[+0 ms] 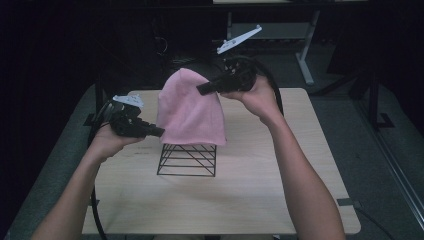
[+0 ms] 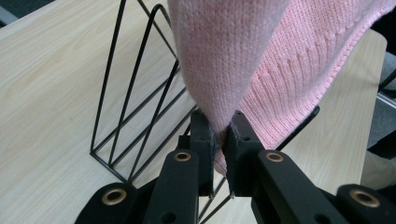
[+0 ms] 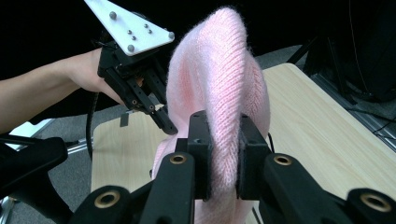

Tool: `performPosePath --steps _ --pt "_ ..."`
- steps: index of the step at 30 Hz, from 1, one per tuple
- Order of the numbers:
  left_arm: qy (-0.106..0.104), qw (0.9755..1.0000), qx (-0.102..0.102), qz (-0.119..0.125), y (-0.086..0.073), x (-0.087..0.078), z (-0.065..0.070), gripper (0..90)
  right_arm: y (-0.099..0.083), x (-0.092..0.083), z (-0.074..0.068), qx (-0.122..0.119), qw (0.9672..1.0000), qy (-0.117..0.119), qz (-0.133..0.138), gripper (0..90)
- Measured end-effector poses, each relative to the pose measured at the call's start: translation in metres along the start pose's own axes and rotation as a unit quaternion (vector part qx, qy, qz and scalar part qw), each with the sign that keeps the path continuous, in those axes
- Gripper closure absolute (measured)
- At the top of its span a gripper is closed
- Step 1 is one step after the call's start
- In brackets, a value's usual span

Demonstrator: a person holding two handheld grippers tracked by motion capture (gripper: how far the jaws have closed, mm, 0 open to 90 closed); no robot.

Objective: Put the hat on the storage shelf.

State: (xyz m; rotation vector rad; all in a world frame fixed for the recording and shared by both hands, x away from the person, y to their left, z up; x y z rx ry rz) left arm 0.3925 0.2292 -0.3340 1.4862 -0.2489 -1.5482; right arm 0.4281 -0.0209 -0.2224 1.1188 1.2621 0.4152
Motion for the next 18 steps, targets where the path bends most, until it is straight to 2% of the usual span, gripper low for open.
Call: performPosePath --steps 5,11,18 --pt "0.016 0.9998 0.008 -0.009 -0.008 -0.01 0.004 82.9 0.001 0.007 -0.007 -0.008 0.9999 0.013 0.004 78.7" --pt "0.018 0.9998 0.002 -0.006 -0.023 -0.017 0.006 83.0 0.0 0.017 -0.019 -0.016 0.9993 0.034 0.004 78.3" --pt "0.02 0.9997 -0.003 -0.011 -0.034 -0.015 0.004 82.9 -0.005 0.027 -0.028 -0.023 0.9987 0.046 -0.003 78.1"
Point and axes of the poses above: each handheld gripper's, and its own axes: x roughly forward along the jaws, y roughly out of its top, z roughly to its right, the point moved 5 cm from there along x, roughly forward along the jaws, and after that the axes turned 7 degrees about -y, right-handed, at the moved point
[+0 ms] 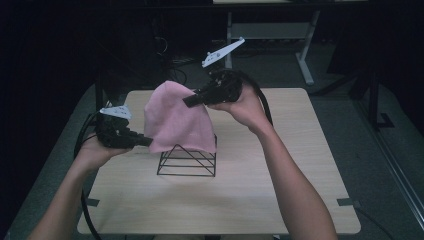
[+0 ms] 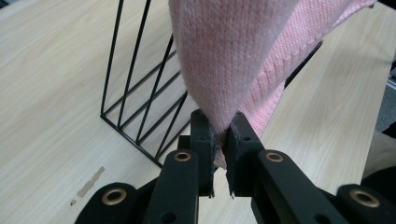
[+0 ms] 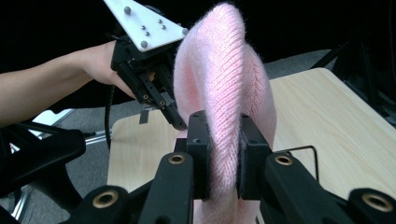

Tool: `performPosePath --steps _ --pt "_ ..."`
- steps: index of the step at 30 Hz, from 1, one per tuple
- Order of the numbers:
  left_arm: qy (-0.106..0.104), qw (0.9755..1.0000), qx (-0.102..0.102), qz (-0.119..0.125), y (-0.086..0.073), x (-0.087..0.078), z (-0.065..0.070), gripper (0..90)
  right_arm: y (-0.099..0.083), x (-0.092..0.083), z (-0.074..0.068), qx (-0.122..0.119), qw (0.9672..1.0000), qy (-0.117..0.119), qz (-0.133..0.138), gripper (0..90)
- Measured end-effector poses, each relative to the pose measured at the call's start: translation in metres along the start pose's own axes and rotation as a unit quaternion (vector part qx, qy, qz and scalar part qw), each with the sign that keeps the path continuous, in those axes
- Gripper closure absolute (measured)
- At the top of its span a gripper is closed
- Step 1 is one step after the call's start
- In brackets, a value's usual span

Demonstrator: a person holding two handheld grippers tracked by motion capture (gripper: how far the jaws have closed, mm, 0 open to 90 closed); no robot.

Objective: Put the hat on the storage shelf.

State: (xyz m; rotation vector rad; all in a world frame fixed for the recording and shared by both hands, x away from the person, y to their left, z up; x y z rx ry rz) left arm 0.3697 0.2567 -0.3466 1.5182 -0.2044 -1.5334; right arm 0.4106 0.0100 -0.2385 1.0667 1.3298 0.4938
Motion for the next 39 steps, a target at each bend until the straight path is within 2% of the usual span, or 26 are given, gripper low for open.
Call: performPosePath --steps 6,19,28,39 --pt "0.004 0.9999 -0.002 -0.014 -0.01 0.007 -0.002 82.9 -0.009 0.009 0.0 0.006 0.9999 0.012 -0.006 77.5" --pt "0.001 0.9997 -0.006 -0.024 -0.022 0.023 0.0 82.9 -0.03 0.017 -0.001 0.015 0.9994 0.03 -0.012 75.8" --pt "0.004 0.999 -0.005 -0.045 -0.032 0.032 -0.002 83.0 -0.045 0.026 -0.001 0.019 0.9986 0.043 -0.022 74.7" --pt "0.018 0.9975 -0.001 -0.069 -0.038 0.04 -0.006 82.9 -0.06 0.035 -0.004 0.027 0.9974 0.056 -0.036 74.1"
Point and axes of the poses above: each handheld gripper's, and its own axes: x roughly forward along the jaws, y roughly out of its top, z roughly to its right, the point moved 5 cm from there along x, roughly forward along the jaws, and after that the axes turned 7 degrees about -y, right-handed, at the moved point
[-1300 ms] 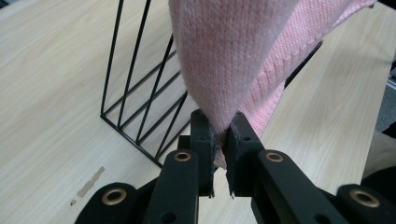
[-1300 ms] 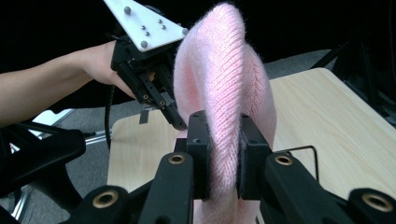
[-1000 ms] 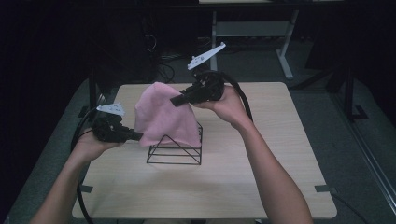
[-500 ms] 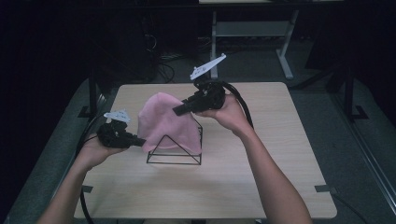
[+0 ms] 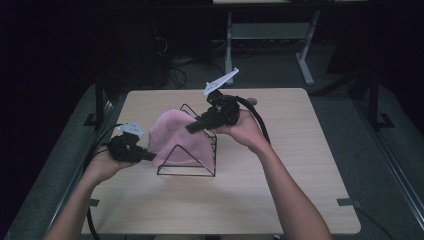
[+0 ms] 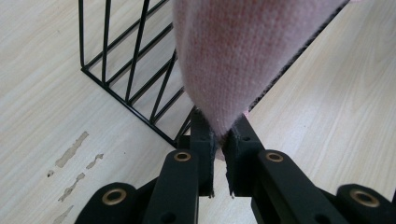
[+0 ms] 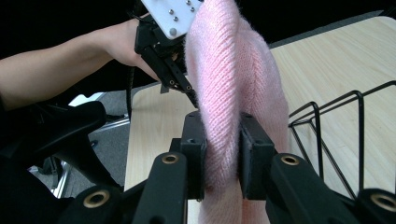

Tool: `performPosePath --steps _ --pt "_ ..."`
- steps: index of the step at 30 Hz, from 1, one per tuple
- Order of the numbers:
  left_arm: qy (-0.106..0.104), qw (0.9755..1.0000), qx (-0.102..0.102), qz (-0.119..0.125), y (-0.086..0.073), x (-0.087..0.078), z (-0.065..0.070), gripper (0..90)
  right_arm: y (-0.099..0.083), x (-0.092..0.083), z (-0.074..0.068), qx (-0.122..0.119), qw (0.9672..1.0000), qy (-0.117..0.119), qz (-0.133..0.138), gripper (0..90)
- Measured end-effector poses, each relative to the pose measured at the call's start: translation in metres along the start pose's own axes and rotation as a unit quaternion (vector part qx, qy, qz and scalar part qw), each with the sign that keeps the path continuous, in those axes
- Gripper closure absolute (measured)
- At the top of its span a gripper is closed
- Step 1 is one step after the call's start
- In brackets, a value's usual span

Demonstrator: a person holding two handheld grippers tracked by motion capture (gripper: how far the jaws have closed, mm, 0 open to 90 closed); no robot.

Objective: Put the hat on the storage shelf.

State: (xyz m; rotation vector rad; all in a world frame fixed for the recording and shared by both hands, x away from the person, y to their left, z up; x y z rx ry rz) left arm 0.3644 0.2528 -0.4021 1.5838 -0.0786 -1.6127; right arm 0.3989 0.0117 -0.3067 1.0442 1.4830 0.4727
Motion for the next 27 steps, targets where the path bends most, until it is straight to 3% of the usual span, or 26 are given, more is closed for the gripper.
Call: performPosePath --steps 5,21,27 --pt "0.007 0.9998 0.005 -0.017 -0.002 0.004 -0.001 82.9 -0.005 0.004 -0.001 -0.001 1.0 0.005 -0.004 73.5" --pt "0.01 0.9994 -0.002 -0.033 -0.011 0.02 -0.005 82.9 -0.025 0.016 0.001 0.011 0.9995 0.019 -0.021 73.6" --pt "0.012 0.9986 0.008 -0.051 -0.011 0.023 -0.004 82.7 -0.033 0.021 0.0 0.016 0.9991 0.026 -0.031 73.7"
Point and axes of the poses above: each handheld gripper's, and its own axes: x roughly forward along the jaws, y roughly out of its top, z roughly to its right, the point moved 5 cm from there along x, roughly forward along the jaws, and after that the axes turned 7 degrees about -y, right-handed, at the moved point
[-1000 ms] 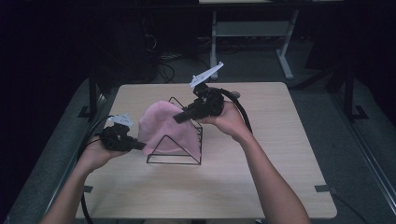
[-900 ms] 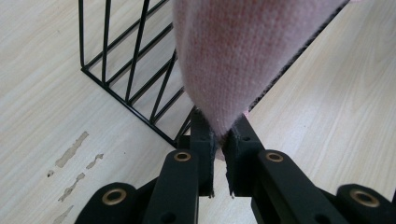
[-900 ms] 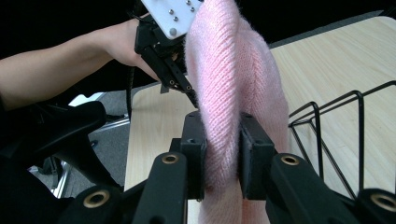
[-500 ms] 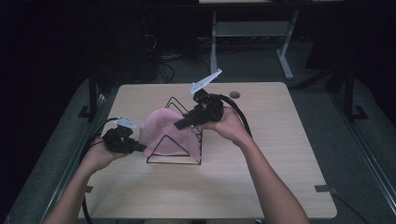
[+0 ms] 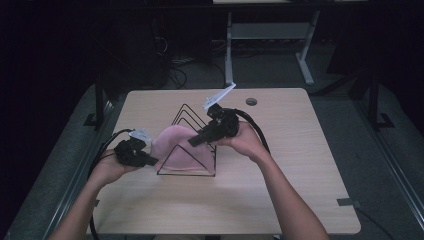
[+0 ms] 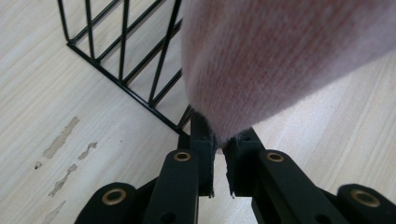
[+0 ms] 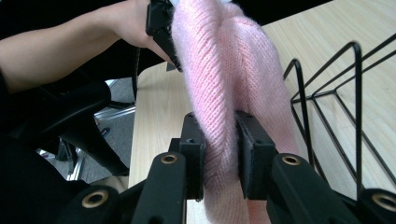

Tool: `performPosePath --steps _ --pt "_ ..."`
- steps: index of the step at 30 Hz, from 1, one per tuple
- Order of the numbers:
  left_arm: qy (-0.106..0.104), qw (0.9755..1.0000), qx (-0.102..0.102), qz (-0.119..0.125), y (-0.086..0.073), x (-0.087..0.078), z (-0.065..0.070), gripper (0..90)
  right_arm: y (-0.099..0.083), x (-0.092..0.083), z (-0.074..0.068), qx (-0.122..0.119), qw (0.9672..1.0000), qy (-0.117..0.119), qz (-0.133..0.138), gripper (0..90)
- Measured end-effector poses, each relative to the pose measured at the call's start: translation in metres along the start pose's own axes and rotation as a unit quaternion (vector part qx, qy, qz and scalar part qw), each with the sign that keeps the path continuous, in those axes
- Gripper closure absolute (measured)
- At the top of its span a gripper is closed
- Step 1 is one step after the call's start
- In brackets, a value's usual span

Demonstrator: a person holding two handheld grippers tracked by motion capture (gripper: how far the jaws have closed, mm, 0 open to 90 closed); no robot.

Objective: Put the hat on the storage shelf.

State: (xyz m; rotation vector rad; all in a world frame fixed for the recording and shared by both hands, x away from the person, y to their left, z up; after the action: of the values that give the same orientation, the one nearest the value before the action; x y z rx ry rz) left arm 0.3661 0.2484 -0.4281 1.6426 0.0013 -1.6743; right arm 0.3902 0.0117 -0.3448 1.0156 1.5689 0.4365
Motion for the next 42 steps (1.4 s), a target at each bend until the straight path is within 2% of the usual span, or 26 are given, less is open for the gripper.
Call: performPosePath --steps 2,3,9,14,18,19,22,23,28,32,36,42 --pt "0.0 1.0 0.0 0.001 0.001 0.002 0.002 82.8 -0.002 0.001 0.0 0.0 1.0 0.0 -0.002 73.8" --pt "0.004 0.9999 0.007 -0.008 0.0 0.002 0.001 82.8 -0.003 0.002 0.0 0.001 1.0 0.001 -0.002 73.8" --pt "0.009 0.9998 0.001 -0.018 0.0 0.009 0.0 82.8 -0.011 0.006 0.002 0.003 0.9999 -0.001 -0.011 73.8" --pt "0.012 0.9991 0.011 -0.04 -0.002 0.013 -0.002 82.9 -0.015 0.011 0.002 0.005 0.9998 -0.001 -0.02 73.9" --pt "0.009 0.9992 0.004 -0.038 -0.005 0.017 -0.004 83.1 -0.017 0.012 0.002 0.009 0.9997 -0.004 -0.021 71.7" --pt "0.006 0.9993 -0.001 -0.036 -0.007 0.018 -0.005 83.2 -0.018 0.012 0.001 0.008 0.9997 -0.007 -0.021 68.3" --pt "0.008 0.9994 -0.003 -0.033 -0.008 0.019 -0.006 83.4 -0.017 0.009 -0.001 0.0 0.9997 -0.016 -0.016 68.4" --pt "0.008 0.9995 -0.002 -0.032 -0.008 0.02 -0.006 83.5 -0.017 0.008 -0.001 -0.008 0.9996 -0.021 -0.014 69.0" --pt "0.015 0.9994 -0.001 -0.033 -0.007 0.021 -0.008 84.3 -0.017 0.007 -0.005 -0.015 0.9995 -0.023 -0.015 74.1" --pt "0.011 0.9991 0.002 -0.04 -0.008 0.023 -0.01 84.8 -0.019 0.01 -0.004 -0.017 0.9995 -0.023 -0.012 78.5" --pt "0.012 0.9992 -0.004 -0.037 -0.01 0.024 -0.012 85.3 -0.022 0.015 -0.004 -0.017 0.9993 -0.027 -0.021 79.3" --pt "0.013 0.9993 -0.003 -0.036 -0.012 0.023 -0.011 85.4 -0.023 0.014 -0.003 -0.013 0.9994 -0.03 -0.014 77.4"
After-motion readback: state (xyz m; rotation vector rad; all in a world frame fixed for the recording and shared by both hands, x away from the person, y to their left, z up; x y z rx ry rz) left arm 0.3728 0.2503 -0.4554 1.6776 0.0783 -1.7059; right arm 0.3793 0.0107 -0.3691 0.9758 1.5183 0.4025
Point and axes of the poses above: each handheld gripper's, and its own axes: x roughly forward along the jaws, y roughly out of its top, z roughly to its right, the point moved 5 cm from there along x, roughly forward along the jaws, and after that the axes turned 7 degrees about -y, right-handed, at the moved point
